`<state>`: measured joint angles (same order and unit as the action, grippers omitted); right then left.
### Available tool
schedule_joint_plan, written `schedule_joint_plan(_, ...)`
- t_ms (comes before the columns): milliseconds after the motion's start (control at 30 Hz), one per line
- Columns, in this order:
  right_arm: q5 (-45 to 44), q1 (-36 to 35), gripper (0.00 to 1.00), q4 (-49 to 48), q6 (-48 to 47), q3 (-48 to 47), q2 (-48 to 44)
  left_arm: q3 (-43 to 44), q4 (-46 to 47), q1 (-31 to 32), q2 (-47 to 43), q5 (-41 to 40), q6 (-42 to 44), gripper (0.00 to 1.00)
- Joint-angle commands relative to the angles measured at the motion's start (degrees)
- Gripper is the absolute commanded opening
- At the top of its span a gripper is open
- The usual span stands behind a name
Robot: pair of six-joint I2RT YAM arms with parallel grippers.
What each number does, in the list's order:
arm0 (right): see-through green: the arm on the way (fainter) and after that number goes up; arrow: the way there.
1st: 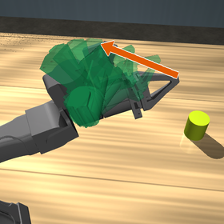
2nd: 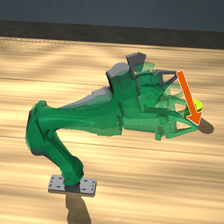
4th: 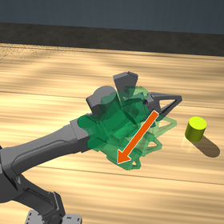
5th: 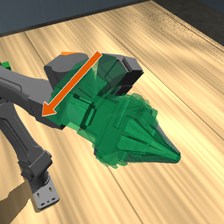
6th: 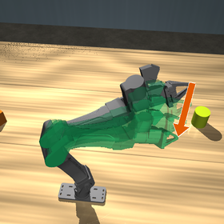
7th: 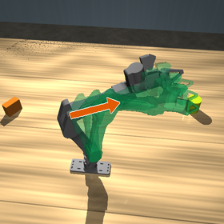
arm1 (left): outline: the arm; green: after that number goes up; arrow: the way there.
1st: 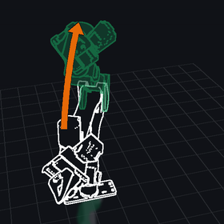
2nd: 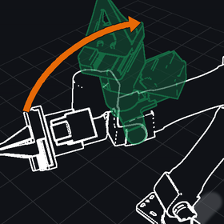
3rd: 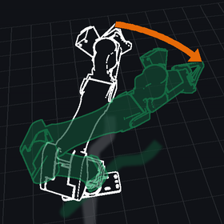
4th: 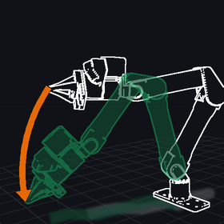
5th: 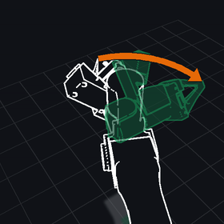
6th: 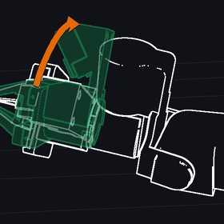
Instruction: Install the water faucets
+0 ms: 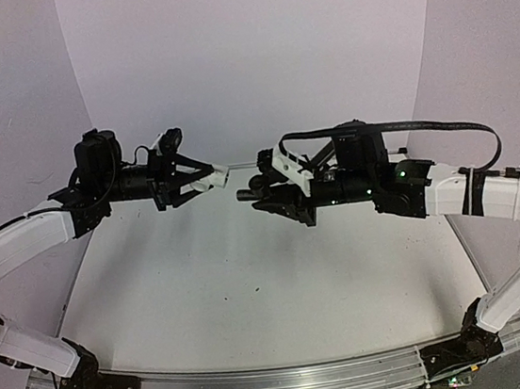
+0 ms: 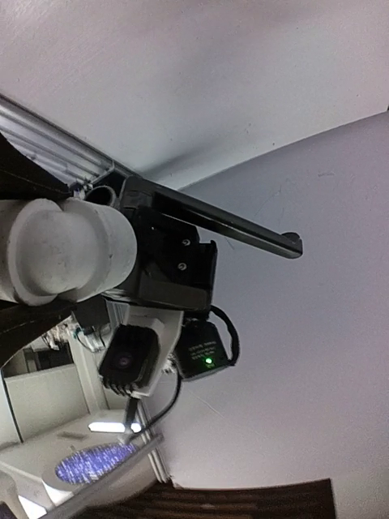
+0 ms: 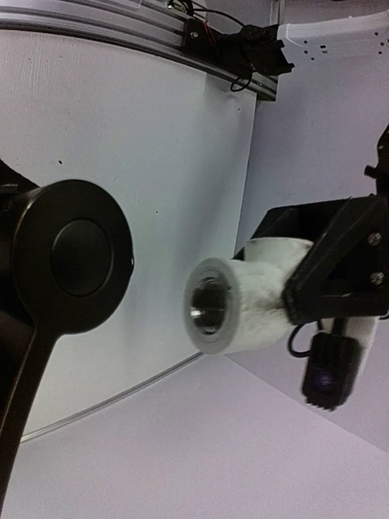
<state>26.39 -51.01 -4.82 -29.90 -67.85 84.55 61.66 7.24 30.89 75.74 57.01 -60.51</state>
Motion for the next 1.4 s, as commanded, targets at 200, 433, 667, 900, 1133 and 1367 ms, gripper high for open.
schedule_joint_plan(200,-1.4,-1.8,0.0,-7.9,-10.1,-3.7,-2.1,-7.6,25.0,0.0,-1.9,1.5,-26.9,0.0)
schedule_joint_plan(433,-2.4,-2.0,0.0,-11.7,-10.9,-3.3,-1.5,-8.3,25.0,0.1,-2.4,-0.5,-28.2,0.0)
schedule_joint_plan(667,-2.7,-2.1,0.0,-14.7,-9.4,-3.3,-0.6,-8.4,25.2,0.1,-2.5,-1.0,-29.0,0.0)
schedule_joint_plan(900,-3.2,-2.3,0.0,-15.9,-8.5,-4.6,1.1,-7.8,25.2,0.1,-2.4,-0.6,-28.6,0.0)
schedule_joint_plan(1133,-3.9,-2.3,0.0,-17.9,-7.6,-5.1,2.4,-8.1,25.1,0.3,-2.7,-0.4,-28.4,0.0)
schedule_joint_plan(1367,-3.2,-2.3,0.0,-19.0,-6.5,-5.0,2.6,-8.7,25.2,0.3,-2.5,-0.4,-28.1,0.0)
